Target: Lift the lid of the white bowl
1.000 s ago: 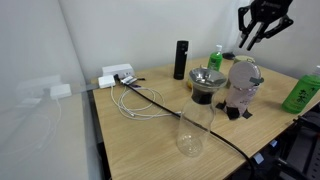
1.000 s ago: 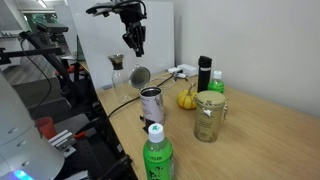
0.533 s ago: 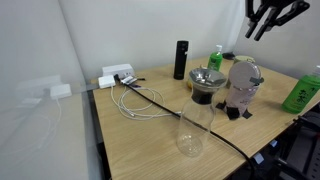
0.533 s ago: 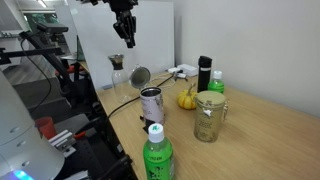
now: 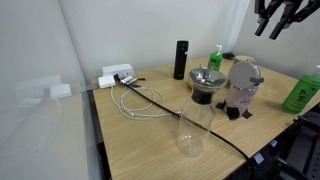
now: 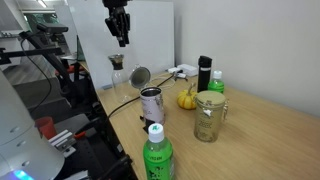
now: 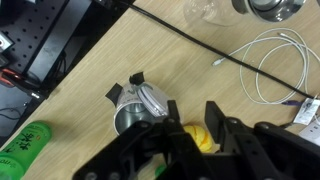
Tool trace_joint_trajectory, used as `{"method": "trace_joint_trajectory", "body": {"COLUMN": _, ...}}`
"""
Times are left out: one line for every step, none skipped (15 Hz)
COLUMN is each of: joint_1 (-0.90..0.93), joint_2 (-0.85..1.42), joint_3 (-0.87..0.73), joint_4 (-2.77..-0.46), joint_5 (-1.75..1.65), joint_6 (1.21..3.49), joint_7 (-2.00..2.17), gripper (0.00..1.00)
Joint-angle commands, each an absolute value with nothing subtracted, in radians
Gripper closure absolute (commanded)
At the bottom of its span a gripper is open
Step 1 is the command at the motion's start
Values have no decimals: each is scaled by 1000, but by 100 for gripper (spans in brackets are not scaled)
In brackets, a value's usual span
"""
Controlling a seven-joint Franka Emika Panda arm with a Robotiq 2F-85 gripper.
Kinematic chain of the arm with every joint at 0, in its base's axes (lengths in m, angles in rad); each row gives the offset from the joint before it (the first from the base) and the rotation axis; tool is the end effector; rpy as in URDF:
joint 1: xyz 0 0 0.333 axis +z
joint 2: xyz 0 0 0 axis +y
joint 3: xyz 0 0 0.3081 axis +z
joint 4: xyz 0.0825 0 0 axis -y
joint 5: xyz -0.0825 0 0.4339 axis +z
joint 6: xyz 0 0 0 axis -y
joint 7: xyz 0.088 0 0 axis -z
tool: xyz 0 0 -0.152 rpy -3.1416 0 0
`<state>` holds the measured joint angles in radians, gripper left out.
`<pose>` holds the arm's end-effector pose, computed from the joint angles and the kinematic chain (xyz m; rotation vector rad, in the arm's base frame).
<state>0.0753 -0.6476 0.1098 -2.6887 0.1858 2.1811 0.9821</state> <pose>0.4051 0.0827 0.3661 -2.6817 1.3129 -0.1000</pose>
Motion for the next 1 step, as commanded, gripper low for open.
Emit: {"method": "trace_joint_trajectory", "body": {"joint_1": 50, "joint_2": -649, "joint_3": 133, "joint_4": -2686, "joint_5": 204, "joint_6": 2175, "joint_7": 967, "gripper": 65}}
